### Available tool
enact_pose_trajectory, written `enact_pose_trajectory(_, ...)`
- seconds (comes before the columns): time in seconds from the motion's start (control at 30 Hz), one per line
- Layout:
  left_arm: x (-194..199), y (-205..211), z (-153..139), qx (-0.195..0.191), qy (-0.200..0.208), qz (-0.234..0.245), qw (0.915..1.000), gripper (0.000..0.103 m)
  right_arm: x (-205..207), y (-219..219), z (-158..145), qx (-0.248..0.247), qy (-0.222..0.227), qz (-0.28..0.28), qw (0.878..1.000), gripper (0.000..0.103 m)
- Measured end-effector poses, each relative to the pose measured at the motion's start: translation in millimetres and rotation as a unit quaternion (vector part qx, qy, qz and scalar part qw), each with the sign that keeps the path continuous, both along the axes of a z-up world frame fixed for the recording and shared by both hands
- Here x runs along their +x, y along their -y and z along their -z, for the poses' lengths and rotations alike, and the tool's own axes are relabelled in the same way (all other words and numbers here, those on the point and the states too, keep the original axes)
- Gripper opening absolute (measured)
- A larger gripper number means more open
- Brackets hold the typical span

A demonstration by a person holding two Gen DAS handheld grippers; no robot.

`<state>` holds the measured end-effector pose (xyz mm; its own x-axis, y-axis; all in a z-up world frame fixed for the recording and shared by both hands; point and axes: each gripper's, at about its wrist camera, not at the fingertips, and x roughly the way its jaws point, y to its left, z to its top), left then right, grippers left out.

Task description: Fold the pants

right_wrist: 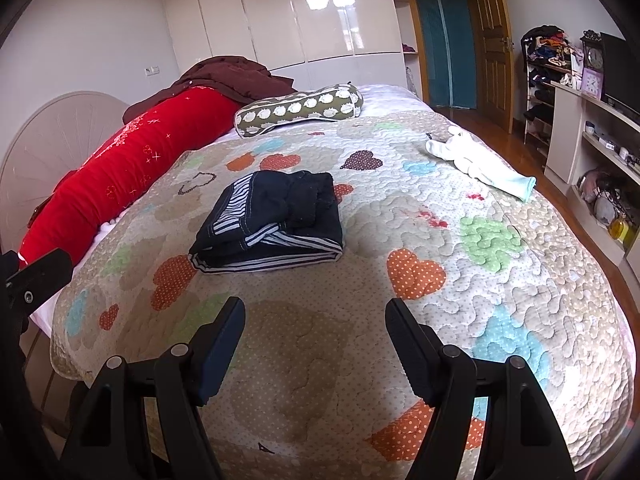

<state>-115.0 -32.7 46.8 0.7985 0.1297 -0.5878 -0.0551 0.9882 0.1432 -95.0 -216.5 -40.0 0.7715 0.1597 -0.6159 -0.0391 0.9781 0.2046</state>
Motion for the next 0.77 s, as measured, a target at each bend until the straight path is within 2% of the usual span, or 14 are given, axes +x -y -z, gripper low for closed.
enact_pose_trajectory(0.63, 4.5, -3.5, 4.1, -0.007, -0.013, 0.004, 0.9999, 0.103, 2.0, -1.2, 1.7, 0.001, -0.005, -0.002, 1.000, 0.077)
enact_pose_trajectory(0.77, 8.0, -6.8, 7.4, -0.020, -0.027, 0.010, 0.9994, 0.103, 1.9, -2.5, 2.2, 0.000, -0.007, -0.005, 1.000, 0.077)
